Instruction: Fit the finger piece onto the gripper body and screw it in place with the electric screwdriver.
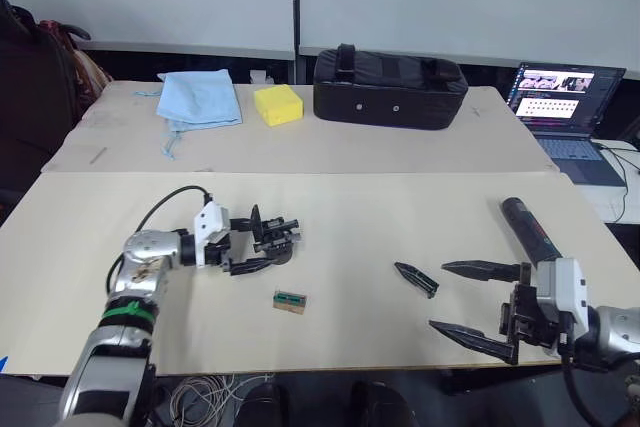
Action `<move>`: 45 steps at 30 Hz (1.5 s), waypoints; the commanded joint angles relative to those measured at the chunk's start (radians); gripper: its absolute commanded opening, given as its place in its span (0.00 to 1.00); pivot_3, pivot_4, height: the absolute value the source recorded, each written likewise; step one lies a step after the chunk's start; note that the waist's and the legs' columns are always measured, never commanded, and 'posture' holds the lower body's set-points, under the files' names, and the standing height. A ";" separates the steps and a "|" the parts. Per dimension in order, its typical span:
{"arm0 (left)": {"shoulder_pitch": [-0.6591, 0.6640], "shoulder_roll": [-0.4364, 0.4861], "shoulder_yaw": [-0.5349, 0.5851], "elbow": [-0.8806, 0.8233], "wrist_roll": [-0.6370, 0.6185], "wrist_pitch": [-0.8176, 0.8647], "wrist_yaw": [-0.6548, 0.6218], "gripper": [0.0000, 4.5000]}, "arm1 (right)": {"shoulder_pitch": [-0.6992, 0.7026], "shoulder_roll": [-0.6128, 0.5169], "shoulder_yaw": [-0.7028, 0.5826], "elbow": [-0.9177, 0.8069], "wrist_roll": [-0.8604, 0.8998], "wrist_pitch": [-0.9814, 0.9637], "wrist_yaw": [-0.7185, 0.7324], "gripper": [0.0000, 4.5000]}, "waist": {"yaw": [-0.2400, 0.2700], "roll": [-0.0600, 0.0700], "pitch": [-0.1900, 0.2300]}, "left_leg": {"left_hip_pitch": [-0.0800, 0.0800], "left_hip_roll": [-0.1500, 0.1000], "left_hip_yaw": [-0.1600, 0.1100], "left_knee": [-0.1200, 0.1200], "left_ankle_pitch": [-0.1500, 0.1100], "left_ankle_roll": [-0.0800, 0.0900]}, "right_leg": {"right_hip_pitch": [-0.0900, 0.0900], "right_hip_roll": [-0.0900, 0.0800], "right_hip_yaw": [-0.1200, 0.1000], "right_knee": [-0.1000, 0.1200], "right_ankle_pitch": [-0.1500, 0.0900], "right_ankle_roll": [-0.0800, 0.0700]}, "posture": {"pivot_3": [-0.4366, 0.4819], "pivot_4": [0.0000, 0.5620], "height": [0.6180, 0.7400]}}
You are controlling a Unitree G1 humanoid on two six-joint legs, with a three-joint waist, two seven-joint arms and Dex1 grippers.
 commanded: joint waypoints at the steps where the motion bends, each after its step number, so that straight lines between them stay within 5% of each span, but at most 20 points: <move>1: 0.109 0.022 0.054 -0.175 -0.043 0.056 0.073 0.99 | -0.032 -0.016 -0.026 0.000 0.032 0.011 0.023 1.00 | -0.001 0.000 0.000 | 0.000 0.000 0.000 0.000 0.000 0.000 | 0.000 0.000 0.000 0.000 0.000 0.000 | 0.48 0.27 1.00; 7: 0.292 -0.034 0.057 -0.417 -0.042 0.157 0.254 0.99 | -0.068 0.006 0.027 -0.009 0.026 0.020 0.022 1.00 | 0.009 0.000 0.000 | 0.000 0.000 -0.001 0.000 -0.002 -0.003 | 0.000 -0.001 0.000 0.000 0.000 0.000 | 0.48 0.27 1.00; 13: 0.342 -0.185 0.017 -0.536 -0.009 0.260 0.497 0.99 | -0.095 0.023 0.053 -0.015 0.021 0.025 0.000 1.00 | 0.017 0.000 0.000 | 0.000 -0.001 0.000 0.001 -0.005 -0.008 | 0.001 -0.001 0.000 0.000 0.000 0.000 | 0.48 0.27 1.00; 19: 0.350 -0.267 -0.032 -0.553 0.053 0.296 0.649 0.99 | -0.109 0.028 0.064 -0.018 0.018 0.029 -0.013 1.00 | 0.016 0.000 0.000 | 0.001 -0.001 0.000 0.001 -0.005 -0.008 | 0.001 0.000 0.000 0.001 0.000 0.000 | 0.48 0.27 1.00; 25: 0.347 -0.251 -0.021 -0.532 0.084 0.308 0.706 0.99 | -0.108 0.027 0.061 -0.024 0.021 0.032 -0.018 1.00 | 0.016 0.001 -0.001 | 0.006 -0.001 0.000 0.001 -0.005 -0.009 | 0.006 0.000 0.000 0.001 0.000 0.000 | 0.48 0.27 1.00; 28: 0.350 -0.230 -0.015 -0.531 0.075 0.329 0.703 0.99 | -0.106 0.032 0.060 -0.030 0.020 0.034 -0.027 1.00 | 0.013 0.002 -0.001 | 0.006 0.000 0.000 0.001 -0.005 -0.009 | 0.006 0.000 0.000 0.001 0.000 0.000 | 0.48 0.27 1.00; 31: 0.352 -0.201 -0.035 -0.547 0.059 0.379 0.663 0.81 | -0.103 0.038 0.062 -0.037 0.017 0.035 -0.036 1.00 | 0.009 0.004 -0.002 | 0.007 0.000 -0.001 0.000 -0.005 -0.009 | 0.006 0.000 0.000 0.001 0.000 0.000 | 0.48 0.27 1.00; 34: 0.337 -0.189 -0.042 -0.556 0.014 0.430 0.612 0.51 | -0.104 0.041 0.065 -0.036 0.013 0.036 -0.038 1.00 | 0.007 0.006 -0.003 | 0.007 0.000 -0.001 0.000 -0.005 -0.009 | 0.006 0.000 0.001 0.001 0.000 0.000 | 0.48 0.27 1.00; 45: 0.004 -0.101 -0.072 -0.157 -0.011 0.110 0.173 0.51 | -0.059 0.025 0.026 -0.039 0.017 0.031 -0.013 1.00 | 0.020 0.004 -0.002 | -0.002 -0.001 0.000 0.001 -0.005 -0.009 | -0.001 0.000 0.000 0.000 0.000 0.000 | 0.48 0.27 1.00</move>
